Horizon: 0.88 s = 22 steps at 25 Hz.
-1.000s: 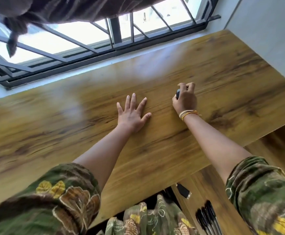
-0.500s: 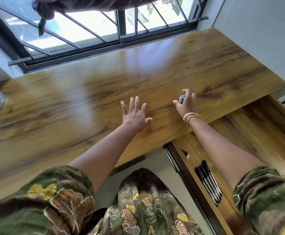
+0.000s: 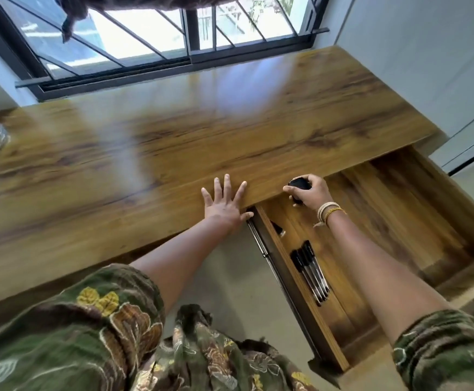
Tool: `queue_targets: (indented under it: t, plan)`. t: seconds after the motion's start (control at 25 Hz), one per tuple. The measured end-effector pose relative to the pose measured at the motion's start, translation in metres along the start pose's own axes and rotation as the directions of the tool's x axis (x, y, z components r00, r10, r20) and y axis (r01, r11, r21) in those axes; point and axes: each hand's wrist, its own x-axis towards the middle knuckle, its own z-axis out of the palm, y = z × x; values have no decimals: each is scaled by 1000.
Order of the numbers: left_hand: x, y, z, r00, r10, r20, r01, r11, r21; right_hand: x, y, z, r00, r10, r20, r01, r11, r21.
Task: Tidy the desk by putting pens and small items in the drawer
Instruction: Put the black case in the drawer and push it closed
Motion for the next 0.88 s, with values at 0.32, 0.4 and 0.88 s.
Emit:
queue_targets:
  t: [0.32,0.4,0.88]
  plan:
    - [-15,41,10,985,-162,60,163,987,-6,-6,58,-31,983,90,160,-22,923,-385]
    - [-15,44,12,982,-175,78,176,984,-18,-4,61,-29,991,95,98,-52,927,-372]
    - [-8,47,16,972,-208,105,206,978,32,42,75,3,974,145,171,-76,931,-358]
